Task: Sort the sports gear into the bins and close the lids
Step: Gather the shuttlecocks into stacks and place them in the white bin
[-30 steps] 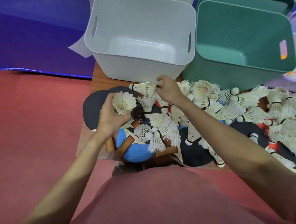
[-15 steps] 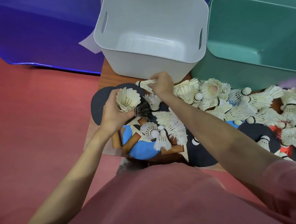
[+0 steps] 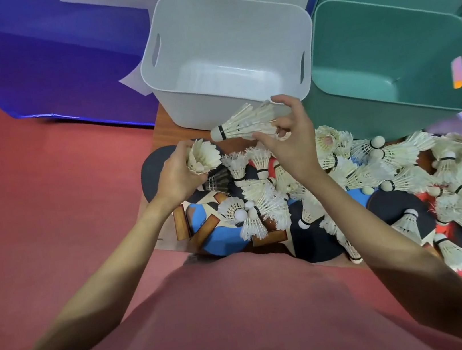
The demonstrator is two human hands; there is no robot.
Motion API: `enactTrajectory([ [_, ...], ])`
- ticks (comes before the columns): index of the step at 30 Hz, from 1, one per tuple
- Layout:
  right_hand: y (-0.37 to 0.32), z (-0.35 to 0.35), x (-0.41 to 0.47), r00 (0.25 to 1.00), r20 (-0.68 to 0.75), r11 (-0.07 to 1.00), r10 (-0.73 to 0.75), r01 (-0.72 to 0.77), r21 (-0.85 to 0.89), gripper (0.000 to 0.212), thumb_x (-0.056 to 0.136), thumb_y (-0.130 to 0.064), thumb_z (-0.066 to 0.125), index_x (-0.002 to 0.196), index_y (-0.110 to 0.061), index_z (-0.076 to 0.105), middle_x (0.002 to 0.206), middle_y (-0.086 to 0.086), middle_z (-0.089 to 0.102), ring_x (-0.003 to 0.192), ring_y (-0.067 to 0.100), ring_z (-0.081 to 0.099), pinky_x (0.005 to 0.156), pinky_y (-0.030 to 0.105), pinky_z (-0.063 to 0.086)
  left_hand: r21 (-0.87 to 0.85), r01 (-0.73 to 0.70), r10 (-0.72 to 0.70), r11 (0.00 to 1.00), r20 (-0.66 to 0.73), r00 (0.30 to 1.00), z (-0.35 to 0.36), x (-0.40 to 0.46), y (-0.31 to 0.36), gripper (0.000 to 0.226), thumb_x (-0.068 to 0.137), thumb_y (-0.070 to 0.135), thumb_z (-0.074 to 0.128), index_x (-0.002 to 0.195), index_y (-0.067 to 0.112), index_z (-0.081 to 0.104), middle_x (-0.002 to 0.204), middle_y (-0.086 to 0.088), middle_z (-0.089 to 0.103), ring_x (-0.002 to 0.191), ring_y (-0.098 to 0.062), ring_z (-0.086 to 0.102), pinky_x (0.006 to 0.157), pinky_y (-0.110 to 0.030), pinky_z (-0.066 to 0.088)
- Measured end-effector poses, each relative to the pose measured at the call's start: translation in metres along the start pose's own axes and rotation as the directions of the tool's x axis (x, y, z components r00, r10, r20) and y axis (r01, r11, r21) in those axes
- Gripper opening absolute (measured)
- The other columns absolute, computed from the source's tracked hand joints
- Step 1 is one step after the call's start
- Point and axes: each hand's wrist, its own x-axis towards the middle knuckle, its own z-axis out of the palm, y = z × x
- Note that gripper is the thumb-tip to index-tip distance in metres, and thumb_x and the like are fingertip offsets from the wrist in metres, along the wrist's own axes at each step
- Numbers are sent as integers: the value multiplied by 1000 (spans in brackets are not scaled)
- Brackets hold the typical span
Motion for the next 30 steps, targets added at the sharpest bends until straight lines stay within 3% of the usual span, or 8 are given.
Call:
enactTrajectory([
  [3, -1, -14, -4, 994, 103, 992, -36, 48, -116, 43, 73, -15, 80, 110, -11, 58, 92, -8, 58, 78, -5, 56, 75, 10, 44, -22, -79, 80, 997, 45, 996, 8, 8, 16, 54, 73, 10, 76, 120, 11, 50, 89, 10, 58, 82, -12, 56, 62, -19, 36],
  [7, 5, -18, -9, 973, 198, 955, -121, 168, -244, 24, 79, -16, 74, 101, -8, 70, 88, 10, 59, 79, 14, 55, 77, 30, 48, -111, -148, 160, 983, 104, 982, 19, 13, 39, 58, 70, 17, 81, 121, 17, 52, 94, 15, 62, 85, -4, 59, 70, -8, 42],
  [13, -3, -29, -8, 970, 221, 966, -98, 146, -212, 21, 80, -16, 74, 101, -13, 73, 87, 14, 58, 79, 15, 52, 74, 19, 43, -302, -183, 236, 936, 150, 960, 26, 18, 53, 68, 62, 19, 89, 120, 20, 53, 109, 5, 63, 101, -12, 61, 84, -23, 50],
  [19, 0, -27, -28, 966, 237, 970, -103, 150, -193, 26, 80, -21, 73, 105, -14, 71, 93, 10, 56, 90, 18, 55, 83, 28, 47, -380, -92, 164, 920, 162, 973, 30, 8, 59, 50, 67, 8, 85, 107, 13, 56, 92, 8, 62, 80, 6, 59, 71, -13, 48],
  [22, -2, -31, -36, 974, 178, 972, -140, 169, -161, 26, 80, -26, 73, 106, -20, 70, 98, -8, 61, 96, 0, 49, 84, 12, 38, -420, -39, 106, 907, 137, 985, 29, 2, 49, 47, 69, 6, 83, 107, 16, 57, 93, 6, 64, 83, -2, 60, 74, -18, 49],
  [24, 2, -39, -40, 987, 63, 971, -147, 156, -179, 20, 84, -24, 70, 104, -19, 70, 100, -14, 63, 94, -2, 48, 78, 10, 37, -423, -9, 67, 906, 121, 990, 28, -1, 41, 48, 70, 7, 83, 109, 18, 57, 97, 3, 65, 90, -10, 62, 79, -23, 51],
  [27, 26, -55, -48, 996, -76, 970, -35, 15, -242, 16, 89, -16, 61, 105, -15, 68, 102, -5, 67, 92, 13, 55, 74, 17, 44, -419, 22, 31, 908, 118, 993, 24, -6, 32, 49, 71, 6, 81, 111, 20, 55, 100, 4, 64, 93, -10, 62, 80, -22, 51],
  [30, 58, -70, -61, 984, -106, 925, 140, -168, -340, 22, 89, -8, 57, 109, -8, 65, 105, 5, 67, 90, 18, 60, 74, 35, 52, -444, 38, 22, 895, 128, 991, 24, -12, 29, 47, 72, 3, 80, 108, 19, 55, 97, 3, 63, 88, -8, 61, 73, -17, 52],
])
